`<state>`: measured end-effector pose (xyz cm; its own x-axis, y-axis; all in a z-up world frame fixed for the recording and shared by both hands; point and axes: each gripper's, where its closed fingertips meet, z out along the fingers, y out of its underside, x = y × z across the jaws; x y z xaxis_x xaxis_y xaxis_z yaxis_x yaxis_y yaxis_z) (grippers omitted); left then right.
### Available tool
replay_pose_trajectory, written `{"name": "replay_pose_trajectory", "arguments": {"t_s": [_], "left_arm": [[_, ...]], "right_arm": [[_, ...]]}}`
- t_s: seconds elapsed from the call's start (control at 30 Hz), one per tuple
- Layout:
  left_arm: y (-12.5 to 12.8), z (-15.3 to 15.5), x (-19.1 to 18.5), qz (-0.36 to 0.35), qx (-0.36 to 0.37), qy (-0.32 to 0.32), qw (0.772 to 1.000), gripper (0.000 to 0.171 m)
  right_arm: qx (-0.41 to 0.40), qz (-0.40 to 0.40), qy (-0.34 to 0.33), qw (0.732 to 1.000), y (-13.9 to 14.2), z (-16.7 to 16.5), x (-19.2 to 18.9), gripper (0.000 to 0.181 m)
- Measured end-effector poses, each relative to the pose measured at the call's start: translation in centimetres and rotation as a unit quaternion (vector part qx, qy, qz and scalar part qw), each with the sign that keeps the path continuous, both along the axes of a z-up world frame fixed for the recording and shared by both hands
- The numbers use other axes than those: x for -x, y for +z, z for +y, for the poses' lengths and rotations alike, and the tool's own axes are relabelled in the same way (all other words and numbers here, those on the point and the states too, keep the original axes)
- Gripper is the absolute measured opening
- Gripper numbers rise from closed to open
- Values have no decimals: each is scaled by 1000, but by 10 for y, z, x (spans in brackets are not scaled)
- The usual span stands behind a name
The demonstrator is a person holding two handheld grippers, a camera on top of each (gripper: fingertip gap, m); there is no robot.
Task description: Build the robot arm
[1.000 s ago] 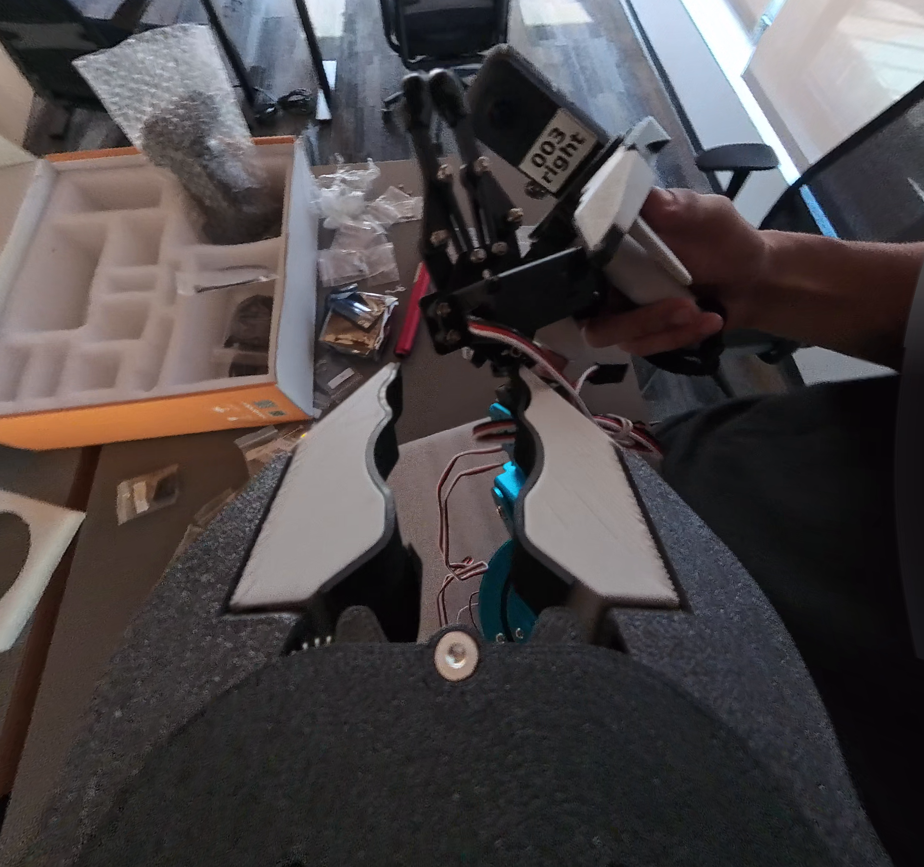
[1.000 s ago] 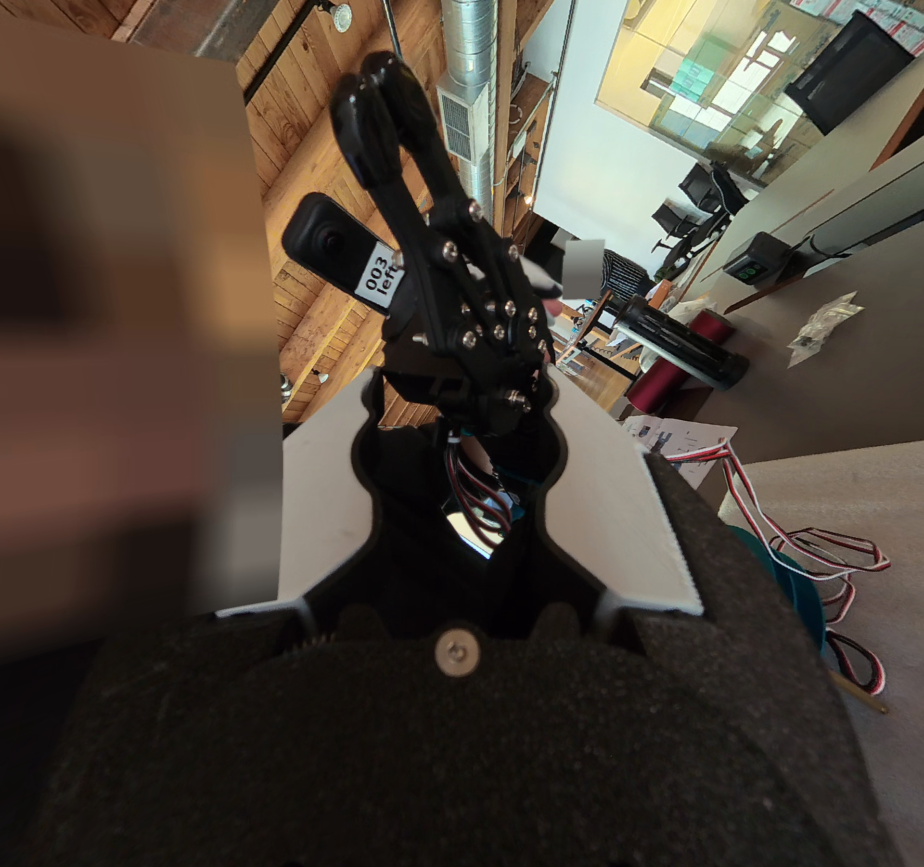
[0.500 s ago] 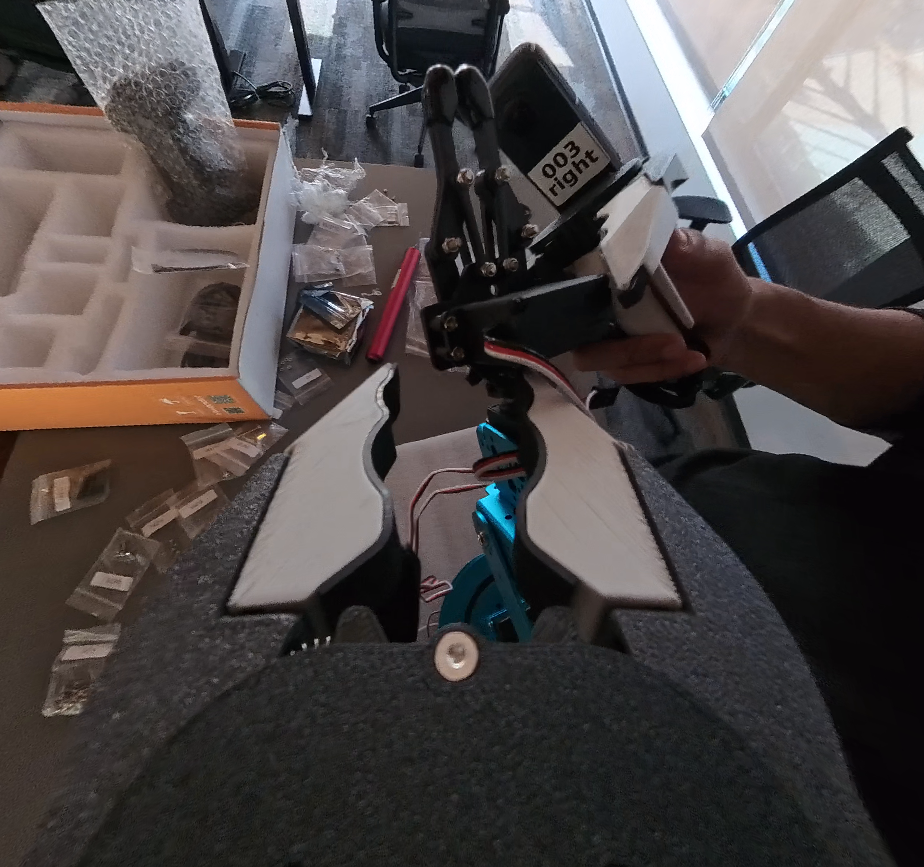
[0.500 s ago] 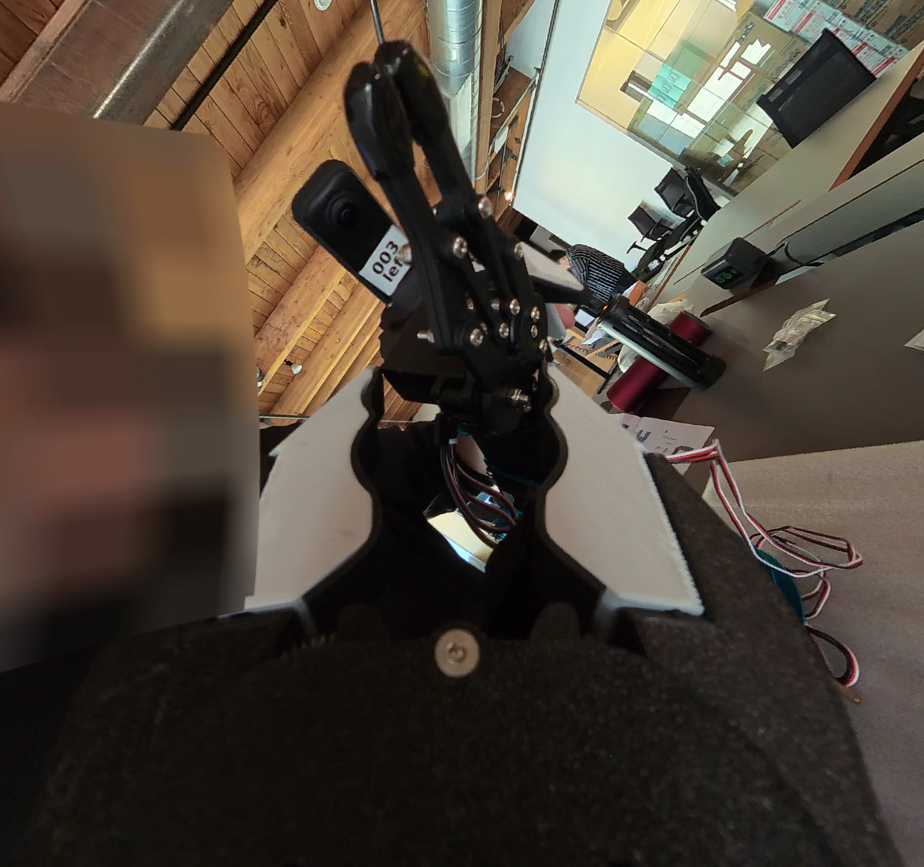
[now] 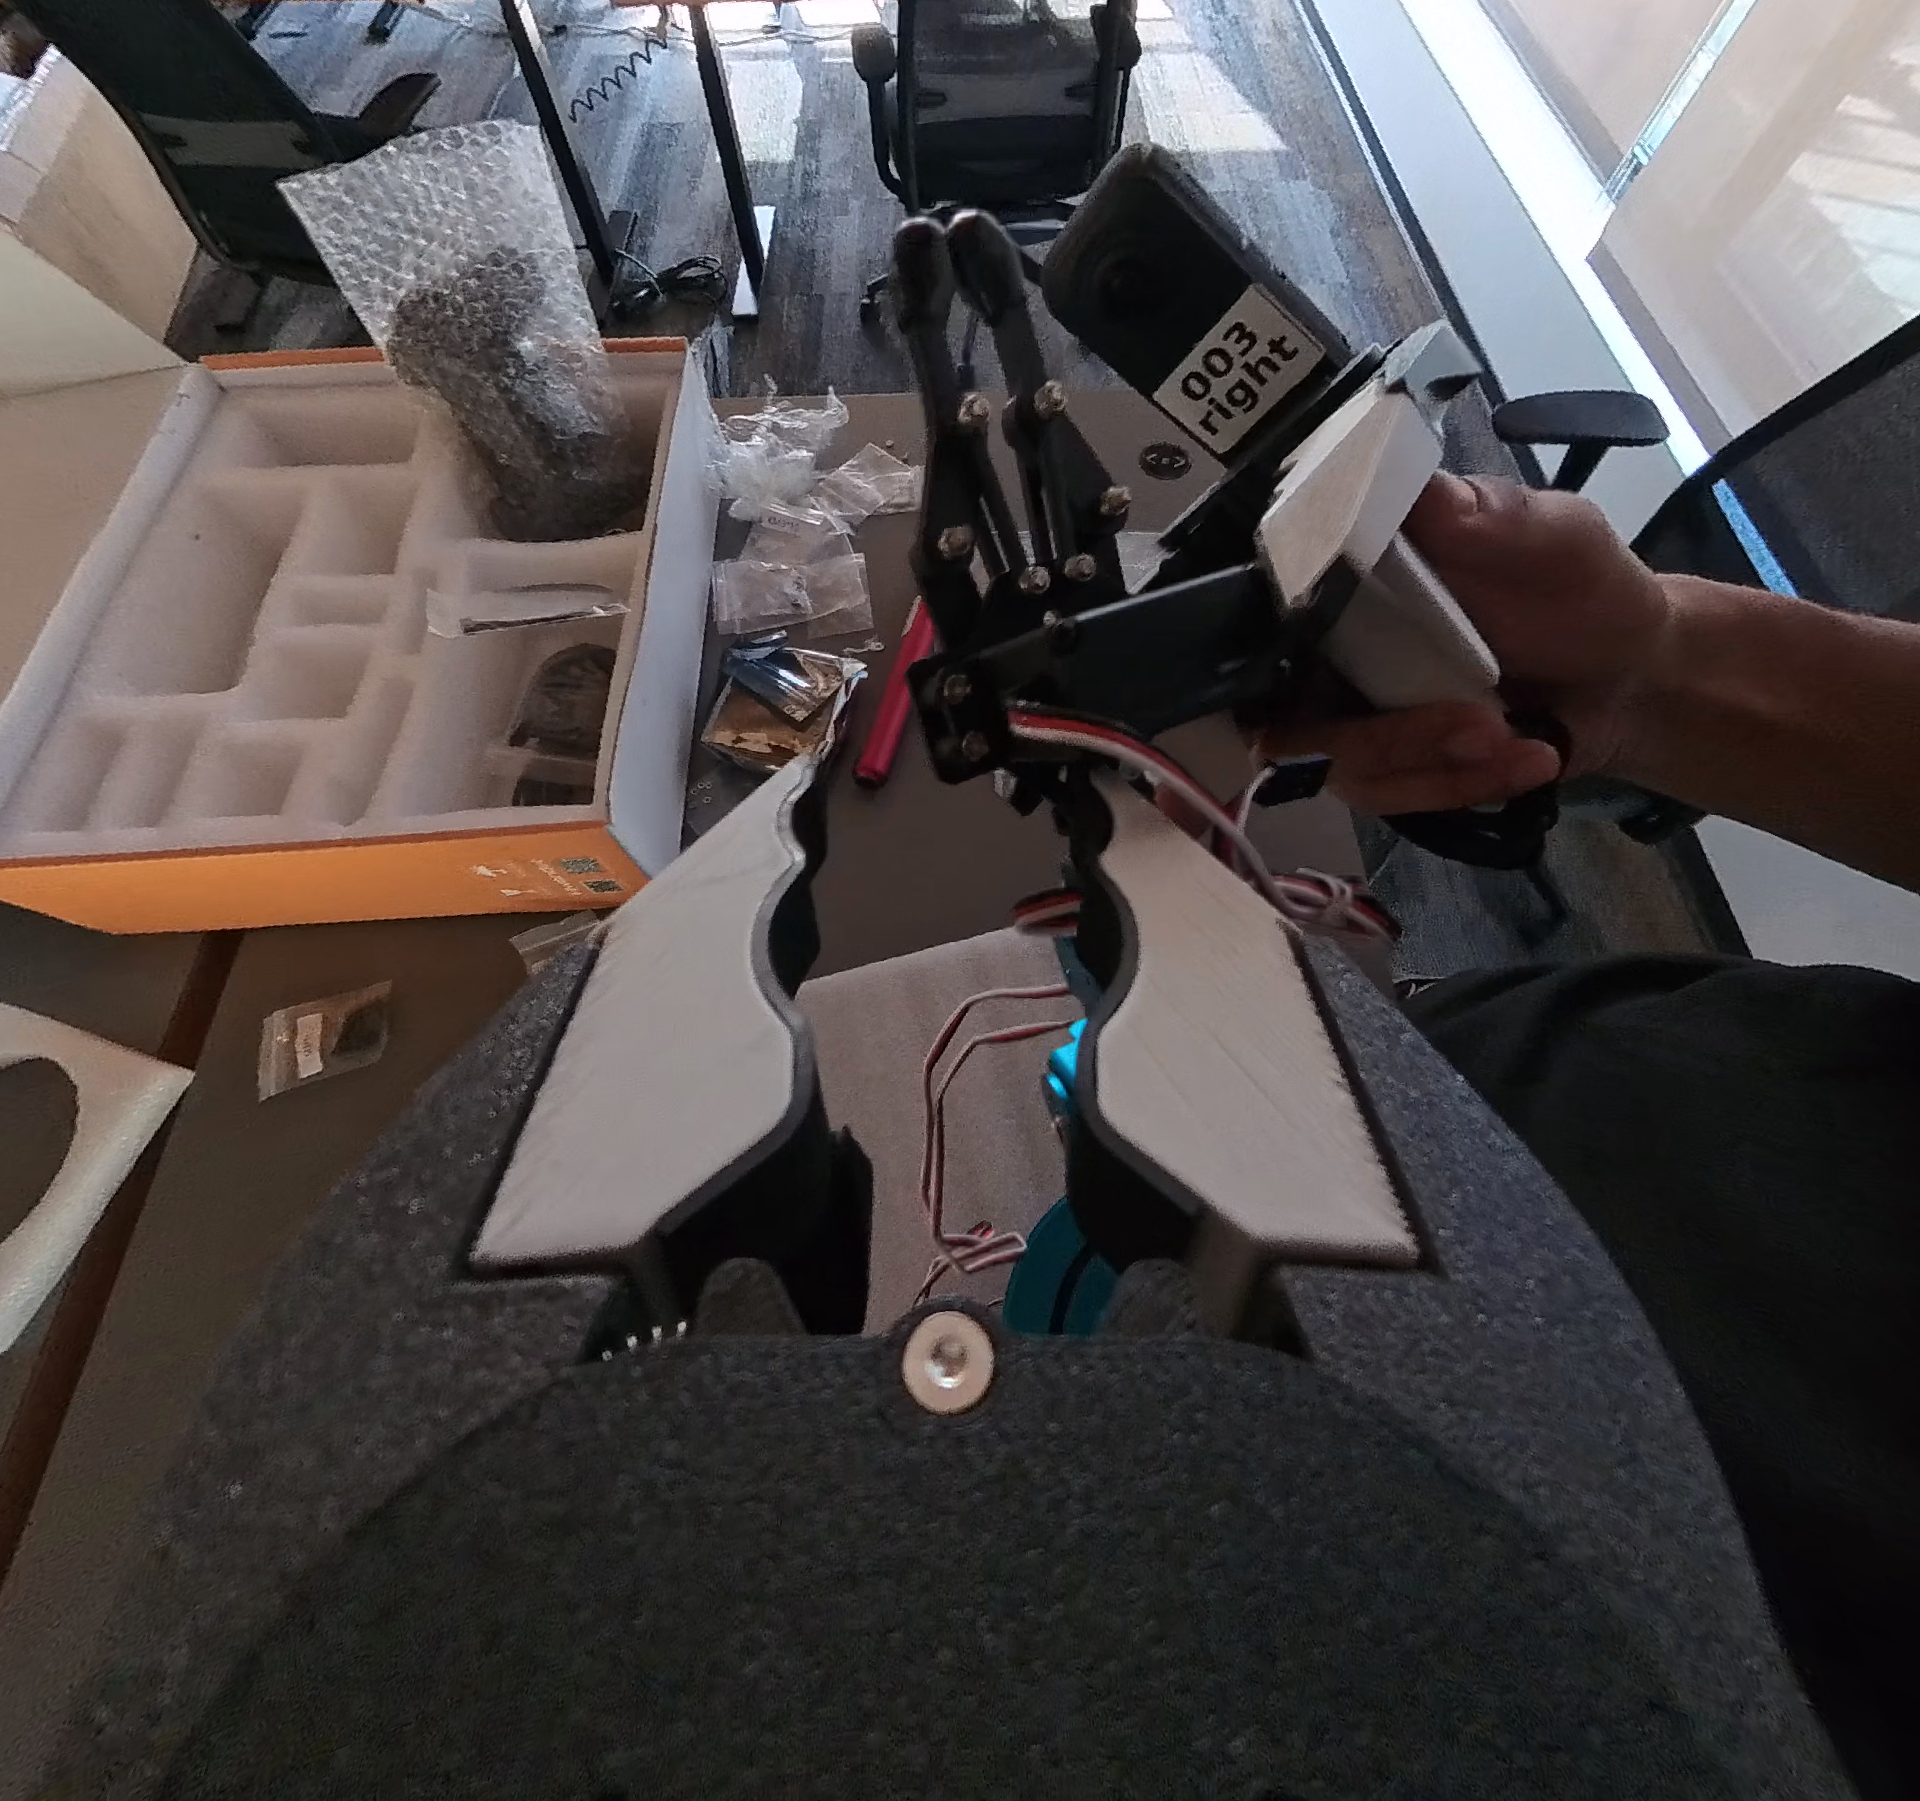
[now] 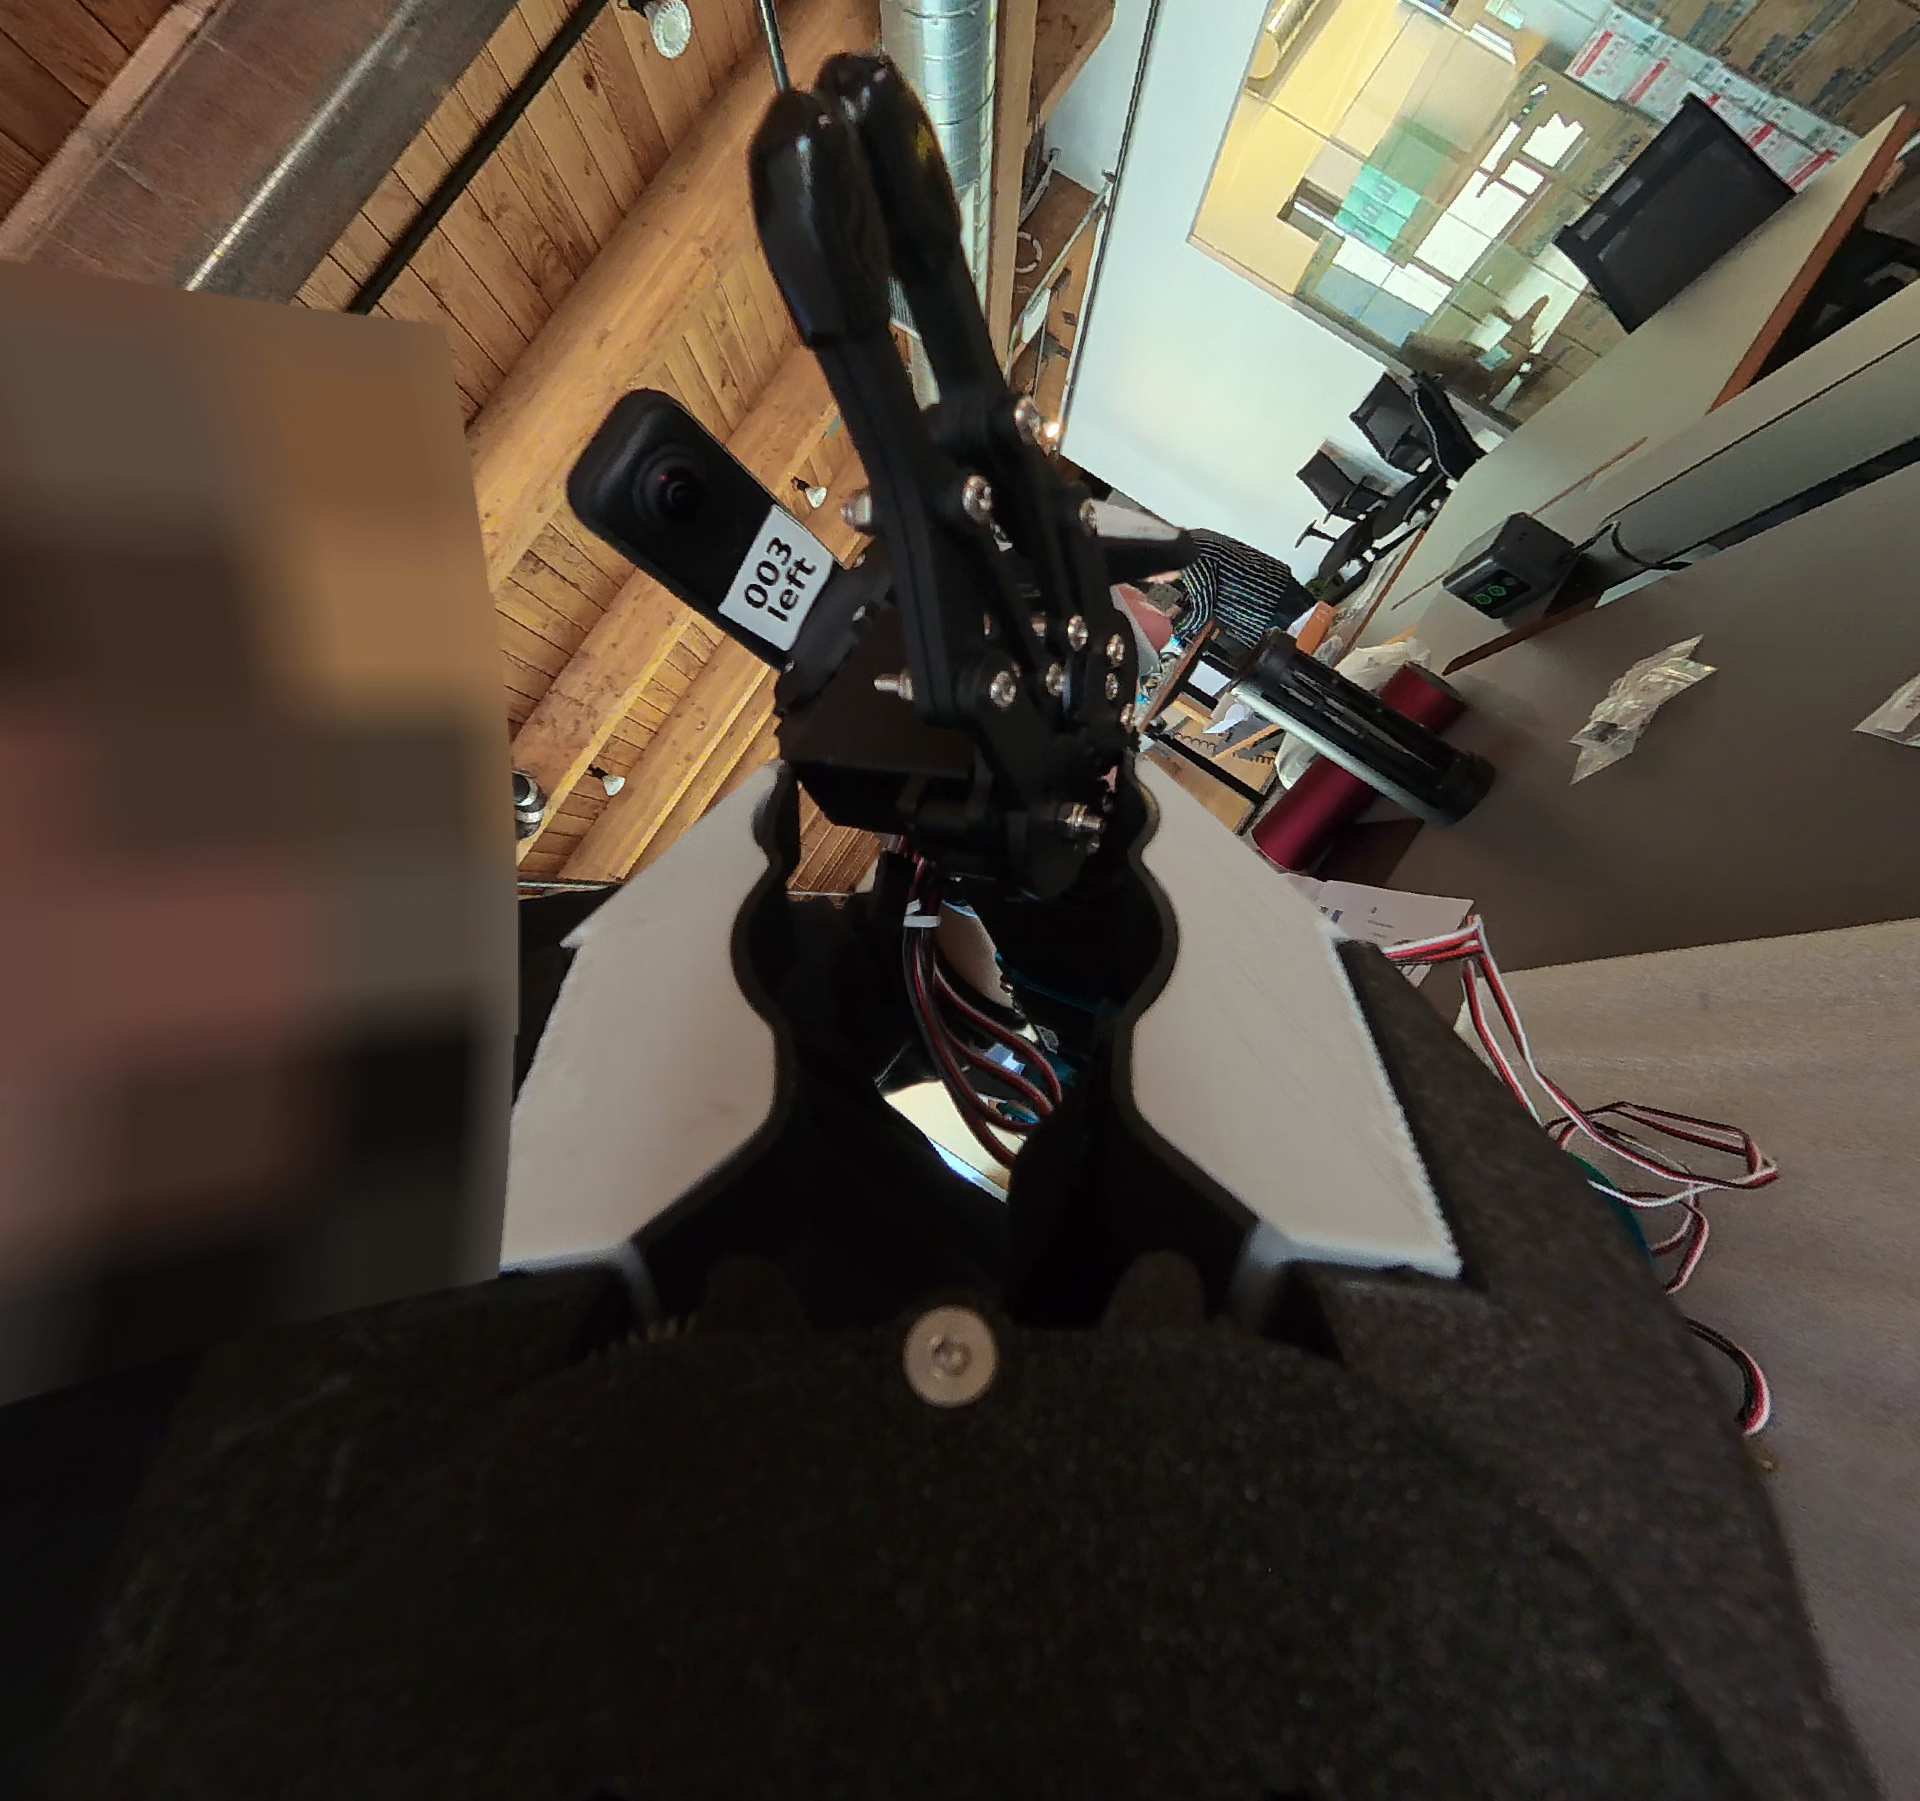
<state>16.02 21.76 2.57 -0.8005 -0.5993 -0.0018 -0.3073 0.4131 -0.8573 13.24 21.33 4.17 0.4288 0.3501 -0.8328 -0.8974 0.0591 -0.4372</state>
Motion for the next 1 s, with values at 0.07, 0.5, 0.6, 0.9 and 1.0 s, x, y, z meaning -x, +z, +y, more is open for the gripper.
{"name": "replay_pose_trajectory", "arguments": {"t_s": [0.07,0.5,0.6,0.9,1.0], "left_arm": [[-1,4,0,-5,-4,8,1000,47],[10,34,-7,-12,35,18,999,40],[9,49,-11,-10,62,27,998,36],[-30,75,-7,25,187,89,978,35],[-24,77,5,18,252,93,963,36]], "right_arm": [[1,-1,-2,1000,0,-1,0,64],[9,-12,-3,1000,1,0,2,64],[24,-36,-21,999,1,1,3,60],[82,-100,-74,989,-3,8,4,58],[83,-103,-77,988,-2,8,6,58]]}}
